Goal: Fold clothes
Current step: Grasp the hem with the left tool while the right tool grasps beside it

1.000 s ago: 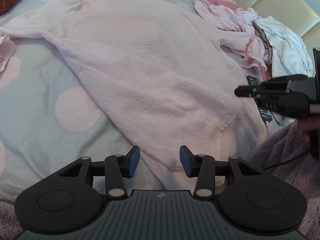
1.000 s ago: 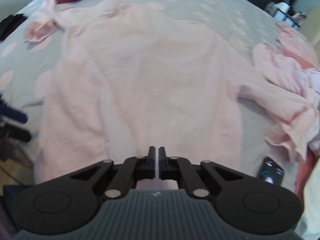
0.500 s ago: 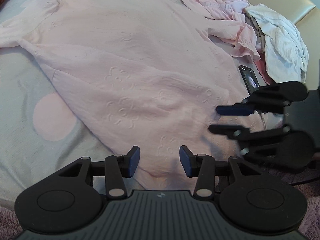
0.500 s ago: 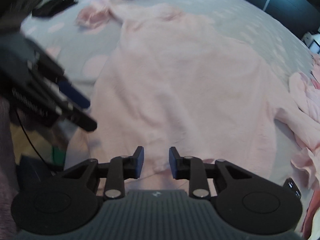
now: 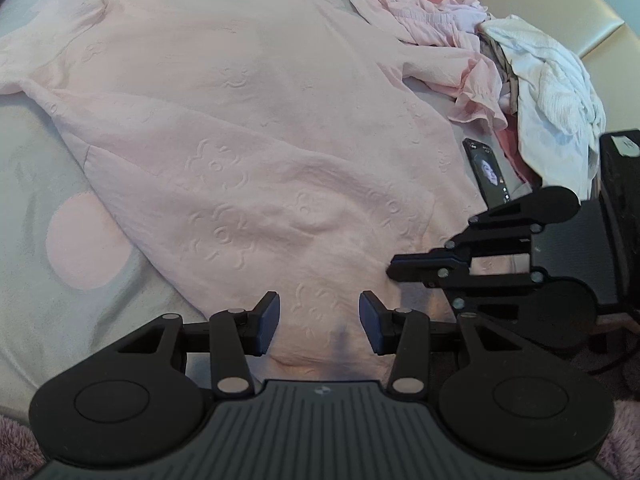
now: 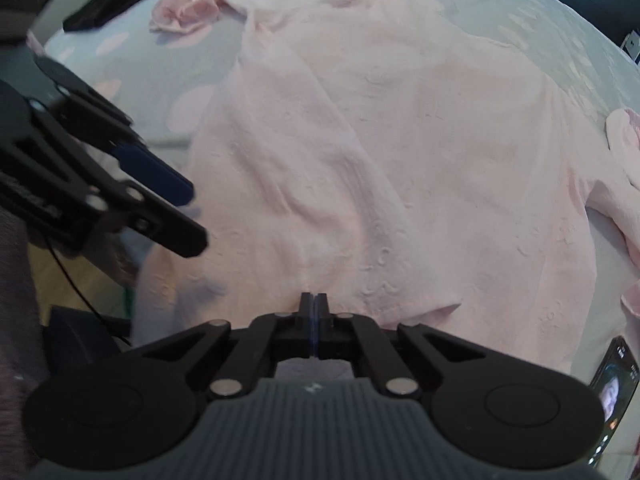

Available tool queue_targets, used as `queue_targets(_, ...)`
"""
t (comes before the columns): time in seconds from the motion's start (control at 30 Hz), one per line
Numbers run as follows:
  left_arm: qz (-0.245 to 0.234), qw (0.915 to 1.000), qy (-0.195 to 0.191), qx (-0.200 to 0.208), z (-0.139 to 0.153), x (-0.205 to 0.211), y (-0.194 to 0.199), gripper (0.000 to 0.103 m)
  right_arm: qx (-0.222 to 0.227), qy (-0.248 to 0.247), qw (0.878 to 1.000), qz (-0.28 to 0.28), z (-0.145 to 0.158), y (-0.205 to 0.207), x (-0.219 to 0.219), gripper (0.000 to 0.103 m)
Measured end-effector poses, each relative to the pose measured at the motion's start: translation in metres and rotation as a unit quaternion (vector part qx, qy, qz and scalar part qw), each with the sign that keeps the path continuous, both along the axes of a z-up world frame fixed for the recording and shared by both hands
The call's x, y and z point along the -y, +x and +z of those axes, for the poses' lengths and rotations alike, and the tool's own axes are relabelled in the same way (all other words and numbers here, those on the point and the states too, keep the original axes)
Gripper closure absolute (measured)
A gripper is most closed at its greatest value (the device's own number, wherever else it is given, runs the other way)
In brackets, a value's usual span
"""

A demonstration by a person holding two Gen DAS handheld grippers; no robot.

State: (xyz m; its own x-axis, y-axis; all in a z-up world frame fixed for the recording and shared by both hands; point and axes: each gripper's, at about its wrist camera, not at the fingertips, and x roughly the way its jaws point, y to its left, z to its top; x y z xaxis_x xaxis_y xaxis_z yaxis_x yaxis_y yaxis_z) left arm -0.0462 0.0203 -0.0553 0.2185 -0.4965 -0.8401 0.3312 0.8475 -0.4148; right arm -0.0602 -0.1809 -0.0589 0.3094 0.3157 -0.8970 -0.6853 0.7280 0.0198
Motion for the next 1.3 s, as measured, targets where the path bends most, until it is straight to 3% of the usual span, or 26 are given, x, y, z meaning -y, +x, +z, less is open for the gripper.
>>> queue_targets(0.13,0.033,0.9979,-0.044,-0.033,0.000,-0.005,0.003,0.059,-0.009,0.026,1.000,0.007,0.014,-0.013,-0.001,0.103)
queue_targets(0.3,0.079,0.9852,-0.107,-0.108,-0.015,-0.012,0.009,0.057,-0.017,0.039,0.999,0.024,0.022,-0.029,-0.005,0.103)
queue_targets(0.53,0.099,0.9819,-0.107,-0.120,-0.018,-0.016,0.008,0.060,-0.036,0.076,0.996,0.030,0.028,-0.041,-0.007,0.103)
queue_targets(0.6,0.099,0.9809,-0.111,-0.125,-0.019,-0.016,0.007,0.068,-0.041,0.087,0.995,0.031,0.030,-0.042,-0.007,0.103)
queue_targets(0.73,0.128,0.9777,-0.111,-0.124,-0.022,-0.025,0.006,0.068,-0.030,0.075,0.996,0.032,0.030,-0.042,-0.009,0.103)
queue_targets(0.83,0.145,0.9757,-0.115,-0.118,-0.020,-0.031,0.007,0.068,0.002,0.052,0.998,0.018,0.027,-0.033,-0.008,0.091)
queue_targets(0.87,0.148,0.9756,-0.114,-0.115,-0.020,-0.032,0.007,0.068,0.008,0.045,0.999,0.014,0.023,-0.027,-0.006,0.072)
queue_targets(0.9,0.151,0.9756,-0.114,-0.112,-0.019,-0.034,0.008,0.068,0.007,0.046,0.999,0.010,0.020,-0.023,-0.005,0.065)
queue_targets(1.3,0.149,0.9775,-0.106,-0.106,-0.021,-0.034,0.010,0.068,-0.033,0.015,0.999,0.027,-0.026,-0.005,-0.013,0.071)
